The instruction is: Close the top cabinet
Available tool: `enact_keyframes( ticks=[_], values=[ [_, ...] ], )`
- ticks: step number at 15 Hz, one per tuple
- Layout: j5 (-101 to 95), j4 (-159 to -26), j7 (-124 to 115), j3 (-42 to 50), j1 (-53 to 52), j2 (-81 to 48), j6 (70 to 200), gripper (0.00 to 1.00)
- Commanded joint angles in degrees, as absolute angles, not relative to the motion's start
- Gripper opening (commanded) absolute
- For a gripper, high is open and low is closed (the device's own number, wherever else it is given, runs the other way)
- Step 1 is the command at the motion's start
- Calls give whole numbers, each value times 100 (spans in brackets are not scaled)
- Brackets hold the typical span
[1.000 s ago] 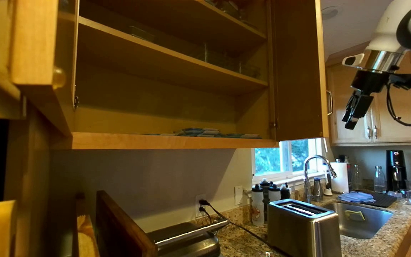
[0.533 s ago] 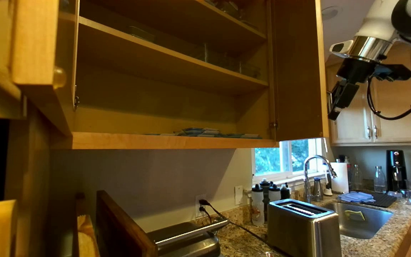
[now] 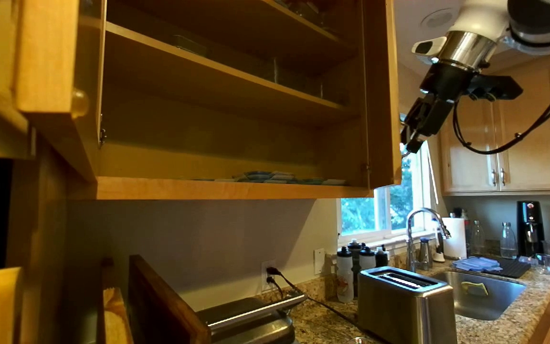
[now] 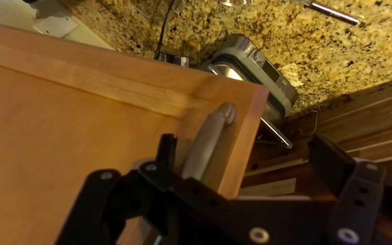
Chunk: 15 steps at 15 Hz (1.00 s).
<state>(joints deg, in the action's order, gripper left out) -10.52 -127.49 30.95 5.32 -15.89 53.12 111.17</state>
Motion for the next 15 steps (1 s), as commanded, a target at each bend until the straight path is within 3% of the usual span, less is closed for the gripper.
enact_keyframes(
  ticks=[1, 15],
  values=[
    [-751, -12512, 3306, 316, -1877, 4775, 11269, 100],
    [-1597, -12664, 3211, 87, -1063, 4405, 12241, 100]
  ],
)
